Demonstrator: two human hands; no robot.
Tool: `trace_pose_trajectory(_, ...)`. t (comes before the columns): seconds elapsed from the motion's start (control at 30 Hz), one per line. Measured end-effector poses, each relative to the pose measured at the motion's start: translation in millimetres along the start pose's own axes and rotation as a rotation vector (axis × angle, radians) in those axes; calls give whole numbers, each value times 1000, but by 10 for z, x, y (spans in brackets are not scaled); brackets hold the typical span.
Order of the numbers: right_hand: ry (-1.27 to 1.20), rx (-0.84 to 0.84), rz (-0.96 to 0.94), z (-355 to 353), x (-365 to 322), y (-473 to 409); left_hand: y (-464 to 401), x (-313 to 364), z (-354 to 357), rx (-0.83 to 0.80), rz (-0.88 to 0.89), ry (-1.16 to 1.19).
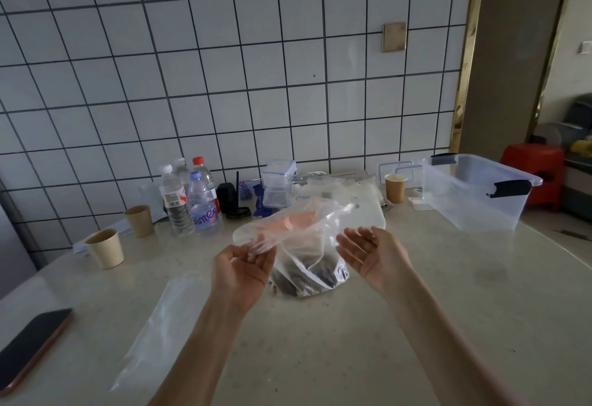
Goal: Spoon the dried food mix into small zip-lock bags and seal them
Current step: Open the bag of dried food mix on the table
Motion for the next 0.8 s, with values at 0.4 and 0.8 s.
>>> trace_pose_trajectory(0.4, 89, -41, -68, 166, -17, -6, -5, 27, 28, -79, 9, -123)
trace_pose_trajectory(0.8, 115, -234, 57, -107, 165, -45, 50, -128, -20, -9, -187, -158)
Point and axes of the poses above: each hand's wrist, its own y-axis away from the middle knuckle, its own z-axis out of the palm, x = y × z, the point moved 4 cm from there along -y, towards the middle knuckle, and after that the axes turned 1 degree about -x, right-handed, at the moved point
